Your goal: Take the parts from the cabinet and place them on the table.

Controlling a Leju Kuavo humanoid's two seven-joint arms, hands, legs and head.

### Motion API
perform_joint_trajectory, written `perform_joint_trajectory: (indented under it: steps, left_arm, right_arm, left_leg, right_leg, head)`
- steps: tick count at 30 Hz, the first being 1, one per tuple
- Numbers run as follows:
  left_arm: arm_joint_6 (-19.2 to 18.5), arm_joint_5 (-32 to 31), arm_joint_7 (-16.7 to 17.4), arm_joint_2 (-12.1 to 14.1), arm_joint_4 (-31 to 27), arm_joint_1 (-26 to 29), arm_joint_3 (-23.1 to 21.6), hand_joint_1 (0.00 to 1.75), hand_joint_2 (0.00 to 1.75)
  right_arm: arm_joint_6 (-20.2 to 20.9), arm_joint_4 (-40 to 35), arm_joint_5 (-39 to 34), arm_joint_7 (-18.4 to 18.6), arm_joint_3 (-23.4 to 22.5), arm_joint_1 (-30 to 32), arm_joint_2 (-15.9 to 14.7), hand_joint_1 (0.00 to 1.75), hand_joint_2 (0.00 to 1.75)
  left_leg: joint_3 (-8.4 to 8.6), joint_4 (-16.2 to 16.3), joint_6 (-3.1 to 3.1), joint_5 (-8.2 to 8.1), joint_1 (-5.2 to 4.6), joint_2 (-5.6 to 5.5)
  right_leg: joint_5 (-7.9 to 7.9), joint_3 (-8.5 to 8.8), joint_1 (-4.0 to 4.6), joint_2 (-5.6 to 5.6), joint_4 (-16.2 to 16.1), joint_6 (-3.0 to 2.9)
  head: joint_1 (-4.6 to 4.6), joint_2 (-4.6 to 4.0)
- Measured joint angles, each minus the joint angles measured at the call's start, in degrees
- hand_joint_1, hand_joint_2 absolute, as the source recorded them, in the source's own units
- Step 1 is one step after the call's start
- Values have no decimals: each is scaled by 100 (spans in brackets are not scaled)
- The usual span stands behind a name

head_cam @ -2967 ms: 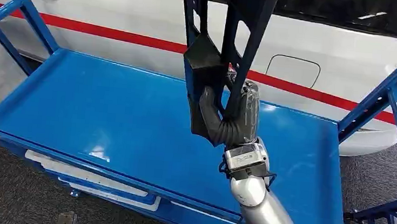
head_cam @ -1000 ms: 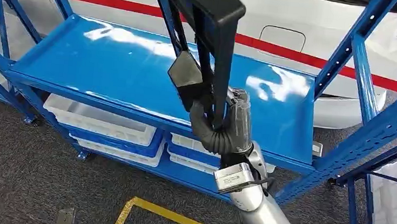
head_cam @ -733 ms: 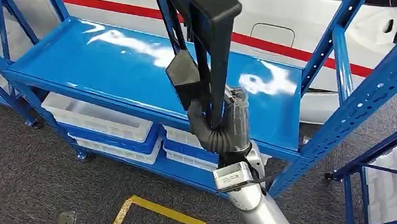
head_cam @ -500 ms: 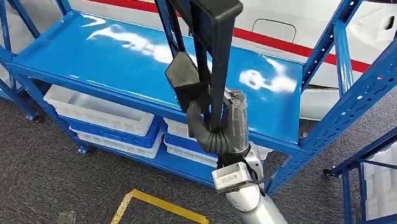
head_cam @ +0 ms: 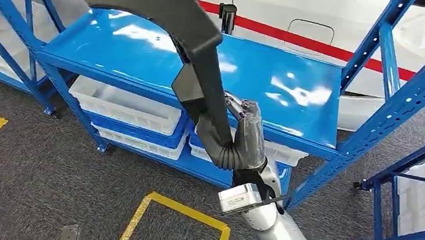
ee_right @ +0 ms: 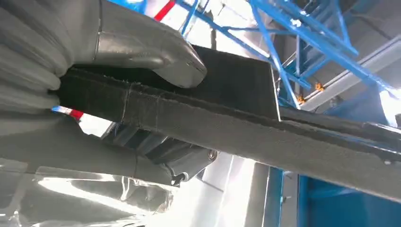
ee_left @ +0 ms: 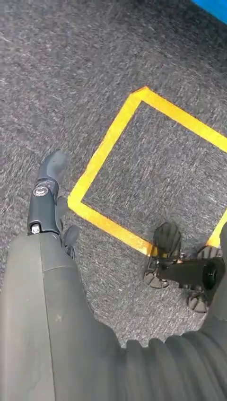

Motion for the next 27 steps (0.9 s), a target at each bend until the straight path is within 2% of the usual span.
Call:
perform_joint_trajectory:
  steps: [1, 2, 3, 4, 5, 6, 7, 8, 10, 11, 12, 13, 14, 15, 16, 17, 18, 19, 20, 21, 22, 23, 24, 25, 26, 27]
  left_arm:
    - [-15, -11, -27, 0, -2, -2, 0, 0, 175]
    - [-46, -29, -63, -2, 0, 0, 0, 0, 175]
    - [-61, -33, -94, -2, 0, 2, 0, 0, 175]
    - [-66, -37, -120, -2, 0, 5, 0, 0, 175]
    - [-66, -39, -138, 4, 0, 10, -2, 0, 175]
    - [-65, -39, -149, 20, 0, 17, -2, 0, 175]
    - [-66, -39, -155, 15, 0, 19, -2, 0, 175]
    - [-66, -42, -158, 15, 0, 15, -2, 0, 175]
    - [-66, -42, -158, 15, 0, 22, -2, 0, 175]
    - [-70, -42, -164, 15, 0, 30, -2, 0, 175]
    - [-79, -42, -175, 17, 0, 34, -2, 0, 175]
    - [-83, -42, -186, 22, 0, 33, -2, 0, 175]
    - [-96, -42, -201, 35, 0, 32, -2, 0, 175]
    - [-100, -39, -210, 42, -2, 31, -2, 0, 175]
    - [-98, -37, -212, 46, -2, 22, -2, 0, 175]
    - [-94, -35, -221, 61, -2, 26, -2, 0, 175]
    - [-77, -31, -221, 63, 0, 37, -2, 0, 175]
    - [-63, -31, -217, 72, 0, 38, -2, 0, 175]
    - [-55, -33, -208, 87, 0, 39, -2, 0, 175]
    - [-48, -55, -199, 98, 0, 55, -2, 0, 175]
    - [-46, -109, -201, 87, 0, 52, -4, 0, 175]
    - [-48, -138, -201, 90, 0, 49, -7, 0, 175]
    - [-48, -186, -208, 90, 0, 47, -11, 0, 175]
    - [-52, -223, -217, 94, 0, 52, -17, 0, 175]
    - [-63, -260, -228, 94, 0, 72, -22, 0, 175]
    - [-72, -331, -232, 94, 0, 96, -42, 0, 175]
  right_arm:
    - [0, 0, 9, 0, 9, 1, 0, 175, 175]
    - [-4, 0, 17, 0, 13, 4, -9, 175, 175]
    - [-9, 0, 22, 0, 13, 1, -13, 175, 175]
    - [-13, 0, 24, 2, 18, 3, -13, 175, 175]
    - [-20, 0, 24, 2, 20, -1, -13, 175, 175]
    - [-26, 0, 24, 2, 22, -8, -7, 175, 175]
    - [-33, 0, 24, 2, 22, -5, 7, 175, 175]
    - [-39, 0, 24, 2, 22, -2, 7, 175, 175]
    - [-42, 0, 24, 2, 22, 5, 2, 175, 175]
    - [-42, 2, 24, 2, 26, 15, 2, 175, 175]
    - [-42, 2, 24, 2, 26, 20, 2, 175, 175]
    - [-42, 2, 24, 2, 29, 22, 4, 175, 175]
    - [-42, 0, 29, -2, 37, 22, 7, 175, 175]
    - [-41, 0, 42, -13, 42, 21, 13, 175, 175]
    - [-42, 0, 53, -28, 48, 22, 24, 175, 175]
    - [-42, -2, 53, -35, 55, 15, 33, 175, 175]
    - [-39, -2, 55, -44, 72, 28, 37, 175, 175]
    - [-39, -2, 52, -50, 96, 30, 37, 175, 175]
    - [-39, -2, 35, -68, 116, 28, 50, 175, 175]
    - [-39, -4, -4, -96, 120, 34, 57, 175, 175]
    - [-39, -4, -59, -155, 133, 37, 55, 175, 175]
    - [-39, -2, -107, -208, 138, 47, 44, 175, 175]
    - [-44, 0, -147, -254, 140, 98, 17, 175, 175]
    - [-50, 2, -171, -295, 144, 174, -11, 175, 175]
    - [-55, 4, -190, -328, 147, 241, -39, 175, 175]
    - [-61, 4, -197, -350, 149, 287, -59, 175, 175]
  left_leg:
    - [-60, 32, -25, 14, -34, -35]
    - [-76, 48, -63, 42, -32, -70]
    - [-108, 77, -91, 59, -28, -116]
    - [-124, 65, -128, 83, -16, -151]
    - [-169, 81, -156, 101, -12, -212]
    - [-210, 158, -169, 24, 10, -114]
    - [-324, 431, -209, -204, 15, 70]
    - [-508, 871, -263, -469, 44, 188]
    - [-877, 1753, -339, -842, 91, 270]
    - [-928, 1919, -361, -845, 113, 282]
    - [-838, 1799, -377, -726, 134, 287]
    - [-616, 1431, -386, -512, 148, 315]
    - [-301, 891, -384, -275, 158, 392]
    - [-13, 417, -374, -122, 160, 541]
    - [132, 163, -350, -234, 73, 715]
    - [84, 202, -265, -165, 54, 640]
    - [61, 174, -222, -192, 32, 628]
    - [36, 177, -184, -202, 10, 585]
    - [38, 115, -125, -174, 4, 514]
    - [110, 12, -53, -106, 79, 455]
    - [114, -36, -16, -82, 46, 402]
    - [99, -30, 35, -56, 37, 351]
    - [84, -31, 40, -57, 28, 274]
    - [65, -30, 45, -54, 17, 183]
    - [55, -29, 47, -49, 9, 97]
    - [53, -28, 46, -44, 3, 24]
  right_leg:
    - [3, 118, 30, 75, -89, -60]
    - [49, 34, 22, 66, -54, -68]
    - [17, 13, 39, 61, -67, -102]
    - [16, -4, 47, 25, -63, -112]
    - [61, 8, -73, -40, -105, -182]
    - [85, 8, -75, -92, -108, -213]
    - [100, -3, -74, -143, -108, -290]
    - [103, -12, -56, -200, -107, -303]
    - [104, -33, -28, -319, -102, -305]
    - [105, -35, -26, -379, -100, -303]
    - [104, -32, -27, -439, -98, -301]
    - [101, -27, -30, -493, -92, -297]
    - [98, -19, -34, -543, -90, -294]
    - [87, -5, -29, -577, -90, -277]
    - [87, -26, 34, -624, -92, -262]
    - [94, -29, 31, -654, -102, -217]
    - [89, -25, 53, -693, -95, -189]
    - [99, -24, 37, -735, -112, -164]
    - [101, 7, 55, -800, -143, -95]
    - [33, -74, 59, -663, -66, -68]
    - [-90, -140, 49, -436, 128, -101]
    - [-297, -345, 35, -312, 551, -171]
    - [-484, -579, 34, -273, 1032, -217]
    - [-644, -836, 34, -251, 1522, -234]
    - [-673, -983, 36, -239, 1761, -212]
    - [-593, -975, 37, -233, 1687, -178]
  head:
    - [-9, 0]
    - [-7, 0]
    - [-9, 0]
    - [-18, 0]
    - [-11, 0]
    - [-13, 0]
    - [-55, 0]
    - [-70, 0]
    - [-68, 0]
    - [-68, 0]
    - [-68, 0]
    - [-70, 0]
    - [-70, 2]
    - [-70, 0]
    - [-74, 0]
    - [-46, 0]
    - [-50, 0]
    - [-52, 0]
    - [-52, 0]
    - [-39, 0]
    - [-17, 0]
    - [-15, 0]
    - [7, 0]
    - [11, 0]
    - [15, 2]
    - [13, 0]
